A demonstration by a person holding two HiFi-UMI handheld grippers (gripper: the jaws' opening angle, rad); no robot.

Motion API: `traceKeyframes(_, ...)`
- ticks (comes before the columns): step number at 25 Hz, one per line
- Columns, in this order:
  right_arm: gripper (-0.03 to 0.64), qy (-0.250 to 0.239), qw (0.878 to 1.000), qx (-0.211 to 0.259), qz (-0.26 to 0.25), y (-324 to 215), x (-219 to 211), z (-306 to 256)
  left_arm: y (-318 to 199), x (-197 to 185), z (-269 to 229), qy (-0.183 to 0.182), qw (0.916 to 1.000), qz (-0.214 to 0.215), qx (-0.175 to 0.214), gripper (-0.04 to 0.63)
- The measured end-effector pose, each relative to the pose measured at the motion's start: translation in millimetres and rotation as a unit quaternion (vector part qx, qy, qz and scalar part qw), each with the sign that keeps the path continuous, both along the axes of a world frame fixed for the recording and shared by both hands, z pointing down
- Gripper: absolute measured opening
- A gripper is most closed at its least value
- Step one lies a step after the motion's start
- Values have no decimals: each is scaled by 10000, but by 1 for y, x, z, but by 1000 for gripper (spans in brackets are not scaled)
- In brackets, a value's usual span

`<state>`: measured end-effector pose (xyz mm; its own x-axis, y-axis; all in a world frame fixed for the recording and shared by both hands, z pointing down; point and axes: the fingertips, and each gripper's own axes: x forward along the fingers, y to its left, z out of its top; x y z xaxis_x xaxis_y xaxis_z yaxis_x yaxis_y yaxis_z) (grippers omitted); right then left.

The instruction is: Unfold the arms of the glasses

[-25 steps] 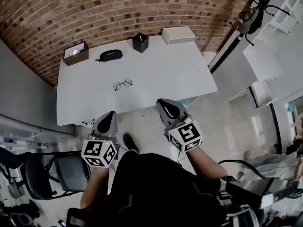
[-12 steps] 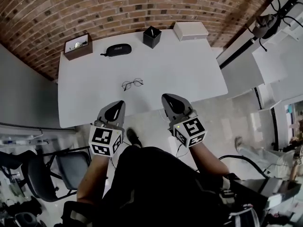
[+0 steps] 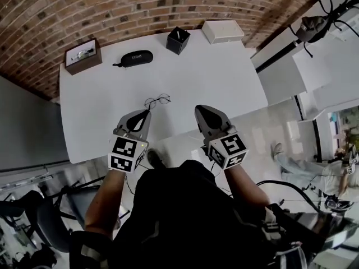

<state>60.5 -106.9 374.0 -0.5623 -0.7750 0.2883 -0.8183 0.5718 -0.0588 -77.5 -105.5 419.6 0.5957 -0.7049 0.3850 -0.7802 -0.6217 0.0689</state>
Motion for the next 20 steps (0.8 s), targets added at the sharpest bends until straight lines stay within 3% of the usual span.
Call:
traceKeyframes(7, 8, 38, 9996, -296, -13, -18, -3, 10, -35, -5, 33, -329, 9992, 82, -191, 11)
traceKeyframes(13, 8, 147, 9994, -322, -65, -46, 6, 22, -61, 12, 88, -1036, 9916, 521, -573, 12)
traceKeyframes(17, 8, 254, 9986, -412, -215, -58, 9, 36, -67, 28, 116, -1297, 9840, 804, -920, 110)
traceKeyframes(20, 8, 328, 9972, -560, -378, -63, 7, 52, -76, 36, 128, -1487, 9802, 883, -965, 110)
